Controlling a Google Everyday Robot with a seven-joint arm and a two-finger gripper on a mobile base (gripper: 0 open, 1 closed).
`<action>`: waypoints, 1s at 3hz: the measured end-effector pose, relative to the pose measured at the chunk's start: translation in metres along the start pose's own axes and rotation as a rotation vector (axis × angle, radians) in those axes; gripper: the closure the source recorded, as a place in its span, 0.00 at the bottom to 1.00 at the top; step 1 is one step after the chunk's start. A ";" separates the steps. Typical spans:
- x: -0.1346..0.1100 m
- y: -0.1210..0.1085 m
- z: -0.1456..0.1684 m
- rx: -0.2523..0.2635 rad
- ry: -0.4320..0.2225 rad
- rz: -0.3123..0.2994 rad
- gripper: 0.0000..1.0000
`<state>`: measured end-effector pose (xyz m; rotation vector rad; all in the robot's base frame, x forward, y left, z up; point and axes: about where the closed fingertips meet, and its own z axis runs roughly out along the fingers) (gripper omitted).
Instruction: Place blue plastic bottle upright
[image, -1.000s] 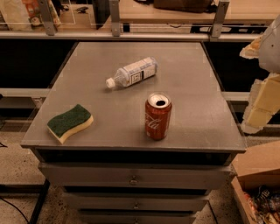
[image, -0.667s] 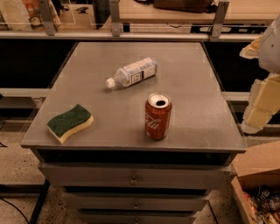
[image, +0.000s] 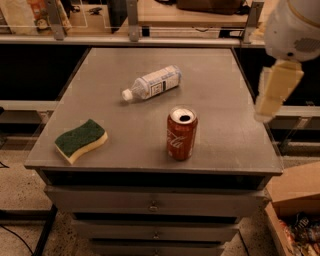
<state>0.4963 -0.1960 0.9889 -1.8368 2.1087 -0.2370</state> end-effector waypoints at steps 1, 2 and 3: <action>-0.042 -0.053 0.015 0.049 0.028 -0.158 0.00; -0.085 -0.097 0.037 0.069 0.048 -0.301 0.00; -0.130 -0.123 0.066 0.081 0.068 -0.435 0.00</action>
Offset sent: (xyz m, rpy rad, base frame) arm 0.1792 0.1219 0.0096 -0.2516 -0.1055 0.4148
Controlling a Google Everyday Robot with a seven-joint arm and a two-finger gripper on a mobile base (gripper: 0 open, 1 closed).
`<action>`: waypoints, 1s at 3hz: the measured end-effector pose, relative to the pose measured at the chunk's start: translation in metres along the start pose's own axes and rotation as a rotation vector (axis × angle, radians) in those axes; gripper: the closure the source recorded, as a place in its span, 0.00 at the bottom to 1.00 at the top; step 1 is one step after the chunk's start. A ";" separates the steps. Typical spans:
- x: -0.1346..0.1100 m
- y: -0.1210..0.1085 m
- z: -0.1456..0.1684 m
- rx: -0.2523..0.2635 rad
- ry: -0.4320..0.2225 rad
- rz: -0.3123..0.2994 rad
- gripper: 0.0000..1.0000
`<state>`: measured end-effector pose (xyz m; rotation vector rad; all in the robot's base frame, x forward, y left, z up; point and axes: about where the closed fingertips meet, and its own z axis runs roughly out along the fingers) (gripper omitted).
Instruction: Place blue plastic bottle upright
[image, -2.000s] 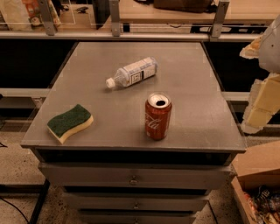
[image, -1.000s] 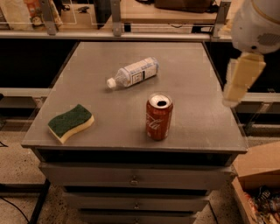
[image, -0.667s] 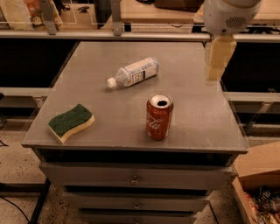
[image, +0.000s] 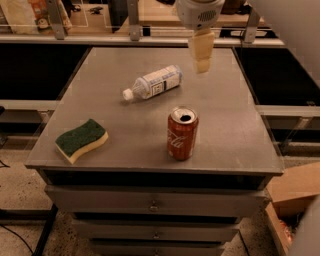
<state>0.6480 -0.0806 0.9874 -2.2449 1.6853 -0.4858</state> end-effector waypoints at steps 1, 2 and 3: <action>-0.030 -0.019 0.034 -0.022 -0.014 -0.103 0.00; -0.053 -0.025 0.066 -0.053 -0.042 -0.167 0.00; -0.072 -0.026 0.089 -0.090 -0.085 -0.205 0.00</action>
Offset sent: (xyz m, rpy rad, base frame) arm 0.0483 0.0878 -0.0842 -0.0671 0.1097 0.2404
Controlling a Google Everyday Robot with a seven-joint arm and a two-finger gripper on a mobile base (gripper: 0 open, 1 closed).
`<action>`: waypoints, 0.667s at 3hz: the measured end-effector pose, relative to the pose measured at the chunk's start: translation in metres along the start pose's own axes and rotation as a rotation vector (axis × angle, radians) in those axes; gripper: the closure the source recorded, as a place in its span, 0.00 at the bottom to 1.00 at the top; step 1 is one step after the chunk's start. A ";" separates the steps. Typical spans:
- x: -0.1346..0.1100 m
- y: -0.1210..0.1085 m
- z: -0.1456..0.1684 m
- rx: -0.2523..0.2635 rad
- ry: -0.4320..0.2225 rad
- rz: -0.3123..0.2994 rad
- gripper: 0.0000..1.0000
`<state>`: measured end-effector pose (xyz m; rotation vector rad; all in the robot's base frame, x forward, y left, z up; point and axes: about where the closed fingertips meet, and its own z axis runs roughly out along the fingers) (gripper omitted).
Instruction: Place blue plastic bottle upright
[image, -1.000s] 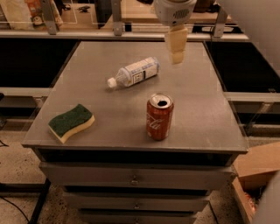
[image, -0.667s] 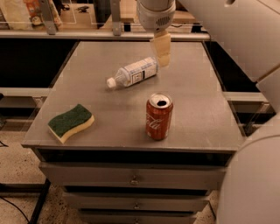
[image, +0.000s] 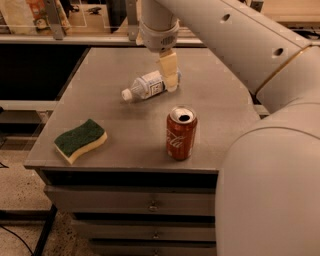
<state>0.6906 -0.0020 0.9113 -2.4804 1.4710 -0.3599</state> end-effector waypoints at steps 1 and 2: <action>-0.015 0.000 0.025 -0.050 -0.051 -0.018 0.00; -0.026 -0.001 0.048 -0.094 -0.086 -0.026 0.00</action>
Offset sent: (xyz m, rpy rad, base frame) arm 0.0017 0.0358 -0.0682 0.0140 0.2016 0.0577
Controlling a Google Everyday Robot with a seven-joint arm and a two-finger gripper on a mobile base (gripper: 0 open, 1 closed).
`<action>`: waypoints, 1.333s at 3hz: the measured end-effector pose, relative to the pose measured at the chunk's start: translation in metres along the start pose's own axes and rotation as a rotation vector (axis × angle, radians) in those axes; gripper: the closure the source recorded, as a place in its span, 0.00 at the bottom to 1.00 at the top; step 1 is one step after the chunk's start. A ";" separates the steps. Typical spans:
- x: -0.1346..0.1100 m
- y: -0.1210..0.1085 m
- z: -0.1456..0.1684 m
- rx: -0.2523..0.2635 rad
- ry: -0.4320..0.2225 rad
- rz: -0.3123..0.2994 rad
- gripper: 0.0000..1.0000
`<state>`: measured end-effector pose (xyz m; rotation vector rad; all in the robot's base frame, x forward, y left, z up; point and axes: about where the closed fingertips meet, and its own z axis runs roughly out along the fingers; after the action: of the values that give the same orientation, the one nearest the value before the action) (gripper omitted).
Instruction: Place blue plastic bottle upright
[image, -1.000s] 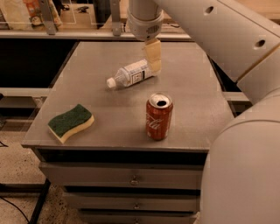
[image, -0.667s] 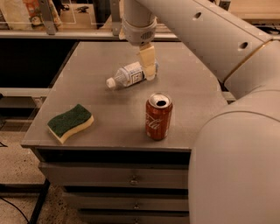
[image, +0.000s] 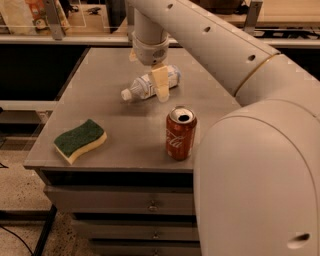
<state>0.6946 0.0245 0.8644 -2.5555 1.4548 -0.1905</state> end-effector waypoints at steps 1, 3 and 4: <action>-0.004 -0.003 0.020 -0.037 -0.020 0.002 0.00; 0.004 -0.009 0.044 -0.080 -0.013 0.045 0.17; 0.004 -0.011 0.041 -0.085 -0.015 0.064 0.42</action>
Offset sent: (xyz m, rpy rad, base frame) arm 0.0145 0.0015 -0.0445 -0.0428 0.1188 -0.0443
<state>0.7139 0.0307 0.8271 -2.5658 1.5696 -0.1019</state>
